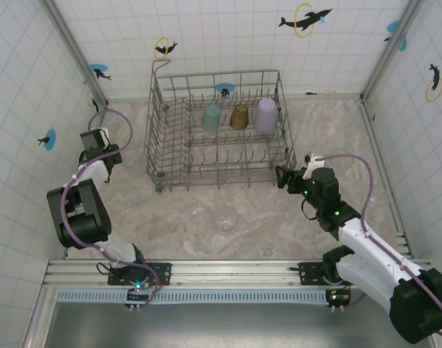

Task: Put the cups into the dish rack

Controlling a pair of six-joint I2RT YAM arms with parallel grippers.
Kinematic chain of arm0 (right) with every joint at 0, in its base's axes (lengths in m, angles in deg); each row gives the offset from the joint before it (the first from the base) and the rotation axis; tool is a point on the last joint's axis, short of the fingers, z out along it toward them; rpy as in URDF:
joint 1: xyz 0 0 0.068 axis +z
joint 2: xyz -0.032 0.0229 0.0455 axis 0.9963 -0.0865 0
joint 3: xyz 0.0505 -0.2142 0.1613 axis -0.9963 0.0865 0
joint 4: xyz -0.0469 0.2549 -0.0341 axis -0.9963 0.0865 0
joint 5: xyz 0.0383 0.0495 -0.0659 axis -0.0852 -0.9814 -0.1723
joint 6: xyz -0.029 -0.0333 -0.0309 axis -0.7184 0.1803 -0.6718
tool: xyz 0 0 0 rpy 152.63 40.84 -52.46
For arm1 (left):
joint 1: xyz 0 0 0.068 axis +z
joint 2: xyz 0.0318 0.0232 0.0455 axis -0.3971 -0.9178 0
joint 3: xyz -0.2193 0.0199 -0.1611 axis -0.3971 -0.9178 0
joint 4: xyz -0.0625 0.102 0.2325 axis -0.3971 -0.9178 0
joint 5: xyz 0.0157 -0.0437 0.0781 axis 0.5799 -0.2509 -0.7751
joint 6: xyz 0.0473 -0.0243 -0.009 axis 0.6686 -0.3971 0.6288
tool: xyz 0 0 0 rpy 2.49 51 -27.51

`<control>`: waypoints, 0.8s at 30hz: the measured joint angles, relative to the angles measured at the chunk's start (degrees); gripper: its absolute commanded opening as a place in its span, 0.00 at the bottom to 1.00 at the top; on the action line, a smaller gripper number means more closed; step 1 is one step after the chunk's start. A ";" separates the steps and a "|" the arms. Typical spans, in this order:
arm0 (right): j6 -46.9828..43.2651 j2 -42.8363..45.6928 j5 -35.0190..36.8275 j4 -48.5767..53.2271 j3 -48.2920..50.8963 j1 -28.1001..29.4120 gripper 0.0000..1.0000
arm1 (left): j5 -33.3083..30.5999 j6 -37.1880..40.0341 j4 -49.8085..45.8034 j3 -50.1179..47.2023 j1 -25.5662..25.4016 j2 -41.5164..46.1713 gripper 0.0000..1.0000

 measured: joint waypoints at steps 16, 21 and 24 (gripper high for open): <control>0.00 0.07 -0.09 0.37 -0.85 0.00 1.00 | 0.70 -10.56 -4.98 -1.68 0.00 5.14 0.00; 0.04 0.09 -0.63 1.01 -3.28 0.00 1.00 | 1.97 -13.33 -5.79 -2.36 0.00 9.94 0.00; 0.20 0.09 -0.94 1.16 -4.55 0.00 1.00 | 3.13 -14.88 -5.95 -3.61 0.00 13.68 0.00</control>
